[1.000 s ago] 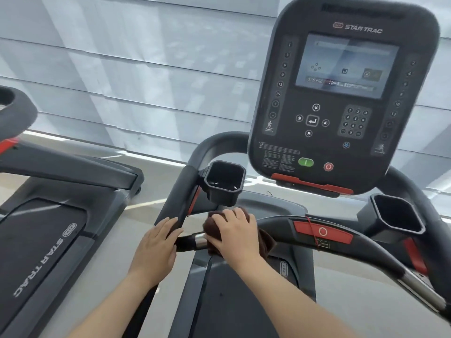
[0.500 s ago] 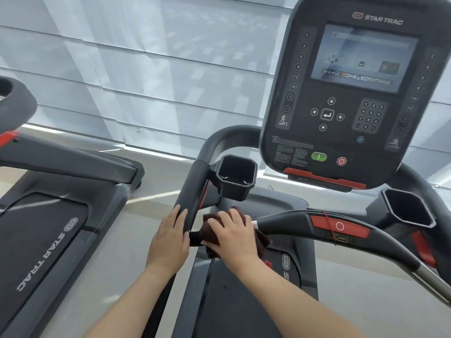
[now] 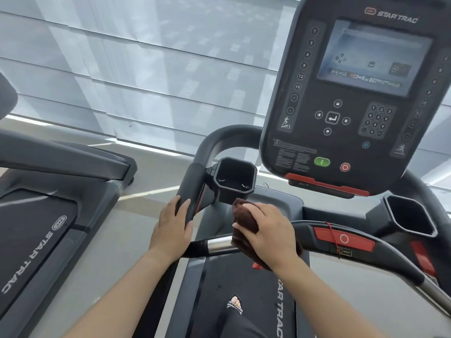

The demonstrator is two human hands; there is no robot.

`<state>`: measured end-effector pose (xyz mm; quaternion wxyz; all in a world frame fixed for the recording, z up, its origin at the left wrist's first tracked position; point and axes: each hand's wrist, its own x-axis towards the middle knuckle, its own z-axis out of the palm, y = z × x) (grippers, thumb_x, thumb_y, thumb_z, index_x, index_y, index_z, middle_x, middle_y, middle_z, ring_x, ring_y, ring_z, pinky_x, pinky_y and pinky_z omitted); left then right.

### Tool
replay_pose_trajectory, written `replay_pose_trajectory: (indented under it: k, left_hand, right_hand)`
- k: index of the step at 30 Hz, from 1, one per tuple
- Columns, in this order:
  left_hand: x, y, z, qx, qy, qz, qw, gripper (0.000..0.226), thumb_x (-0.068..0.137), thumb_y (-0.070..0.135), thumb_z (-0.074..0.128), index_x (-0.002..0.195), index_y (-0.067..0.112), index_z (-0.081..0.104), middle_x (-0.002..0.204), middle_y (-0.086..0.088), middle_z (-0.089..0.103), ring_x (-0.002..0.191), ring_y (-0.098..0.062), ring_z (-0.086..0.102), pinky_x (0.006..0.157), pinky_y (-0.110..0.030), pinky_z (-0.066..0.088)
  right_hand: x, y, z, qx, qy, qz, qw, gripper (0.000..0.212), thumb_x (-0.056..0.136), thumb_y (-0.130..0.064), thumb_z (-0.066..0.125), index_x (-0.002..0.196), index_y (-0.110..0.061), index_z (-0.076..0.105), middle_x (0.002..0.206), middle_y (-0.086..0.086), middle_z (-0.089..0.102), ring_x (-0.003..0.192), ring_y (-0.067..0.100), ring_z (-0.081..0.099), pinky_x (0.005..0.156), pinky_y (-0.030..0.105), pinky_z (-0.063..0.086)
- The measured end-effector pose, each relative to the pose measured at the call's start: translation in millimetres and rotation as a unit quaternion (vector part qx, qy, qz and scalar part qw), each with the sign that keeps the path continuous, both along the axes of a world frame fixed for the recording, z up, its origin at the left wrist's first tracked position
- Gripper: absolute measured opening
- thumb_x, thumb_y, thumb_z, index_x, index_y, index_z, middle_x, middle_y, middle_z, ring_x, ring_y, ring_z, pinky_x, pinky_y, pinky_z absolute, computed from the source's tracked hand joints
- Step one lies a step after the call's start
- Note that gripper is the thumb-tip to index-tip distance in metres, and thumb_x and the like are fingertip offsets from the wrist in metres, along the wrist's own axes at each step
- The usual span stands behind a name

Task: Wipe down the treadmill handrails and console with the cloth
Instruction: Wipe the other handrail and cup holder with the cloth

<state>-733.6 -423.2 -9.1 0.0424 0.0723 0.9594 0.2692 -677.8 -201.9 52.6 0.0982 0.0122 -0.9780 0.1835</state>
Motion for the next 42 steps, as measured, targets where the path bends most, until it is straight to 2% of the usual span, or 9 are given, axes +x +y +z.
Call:
replay_pose_trajectory:
  k: [5,8,12,15,20,29,35,39,42]
  left_hand:
    - [-41,9,1,-0.008,-0.014,-0.007,1.000,0.061,0.093,0.030,0.046,0.147,0.022,0.019,0.155,-0.001,0.011,0.141,-0.022,0.013,0.111,-0.044,0.031]
    - [-66,19,4,-0.003,-0.025,0.004,1.000,0.062,0.093,0.031,0.045,0.147,0.022,0.017,0.156,0.000,0.011,0.142,-0.022,0.012,0.112,-0.043,0.028]
    - [-95,26,6,0.018,-0.035,0.018,0.999,0.064,0.092,0.031,0.046,0.147,0.023,0.015,0.156,-0.001,0.014,0.142,-0.023,0.015,0.112,-0.042,0.026]
    - [-104,23,1,0.064,-0.046,0.016,0.997,0.067,0.091,0.034,0.048,0.148,0.025,0.013,0.153,-0.002,0.024,0.137,-0.021,0.025,0.111,-0.038,0.028]
    - [-105,22,-4,0.111,-0.047,0.015,0.993,0.065,0.090,0.038,0.048,0.146,0.032,0.014,0.147,0.004,0.033,0.129,-0.013,0.036,0.104,-0.028,0.032]
    - [-107,22,-5,0.169,-0.055,0.013,0.984,0.067,0.089,0.029,0.053,0.145,0.035,0.017,0.144,0.007,0.037,0.128,-0.003,0.035,0.107,-0.026,0.031]
    - [-108,21,-7,0.162,-0.053,0.014,0.985,0.068,0.090,0.029,0.053,0.146,0.035,0.015,0.144,0.004,0.037,0.127,-0.006,0.037,0.103,-0.023,0.030]
    - [-108,20,-8,0.142,-0.045,0.013,0.989,0.068,0.091,0.031,0.051,0.147,0.033,0.013,0.147,0.002,0.034,0.129,-0.012,0.037,0.102,-0.023,0.030]
    - [-107,21,-9,0.136,-0.048,0.008,0.990,0.068,0.092,0.032,0.049,0.147,0.033,0.010,0.147,0.001,0.033,0.129,-0.015,0.037,0.101,-0.026,0.032]
  right_hand:
    - [-34,5,12,-0.110,-0.016,-0.011,0.994,0.040,0.083,-0.049,0.061,0.118,-0.028,0.060,0.116,-0.010,0.063,0.111,0.014,0.052,0.094,0.033,0.043]
    - [-72,7,22,-0.135,0.002,0.005,0.991,0.039,0.083,-0.048,0.063,0.117,-0.029,0.059,0.115,-0.010,0.063,0.110,0.012,0.053,0.094,0.030,0.042]
    - [-131,-6,22,-0.119,0.032,0.047,0.991,0.042,0.083,-0.050,0.061,0.119,-0.027,0.059,0.113,-0.004,0.064,0.106,0.018,0.053,0.090,0.034,0.045]
    - [-170,-15,3,-0.082,-0.009,0.076,0.994,0.044,0.085,-0.052,0.057,0.122,-0.028,0.056,0.116,-0.001,0.062,0.108,0.022,0.051,0.089,0.041,0.045]
    - [-214,-10,-30,-0.015,-0.062,0.078,0.995,0.044,0.090,-0.055,0.047,0.126,-0.030,0.051,0.127,-0.003,0.056,0.119,0.022,0.044,0.094,0.041,0.037]
    - [-179,-13,-29,-0.014,-0.085,0.174,0.981,0.044,0.083,-0.059,0.052,0.116,-0.031,0.060,0.119,-0.010,0.061,0.113,0.019,0.049,0.083,0.041,0.042]
    - [-179,-15,-19,-0.041,-0.104,0.140,0.984,0.044,0.087,-0.056,0.052,0.124,-0.033,0.057,0.130,-0.012,0.055,0.122,0.015,0.043,0.094,0.038,0.038]
    - [-165,5,7,-0.142,-0.033,0.099,0.984,0.040,0.083,-0.048,0.063,0.118,-0.028,0.062,0.121,-0.008,0.062,0.116,0.018,0.051,0.096,0.040,0.041]
    - [-152,20,22,-0.152,0.064,0.083,0.983,0.041,0.082,-0.052,0.059,0.116,-0.030,0.061,0.117,-0.010,0.063,0.111,0.018,0.054,0.089,0.041,0.045]
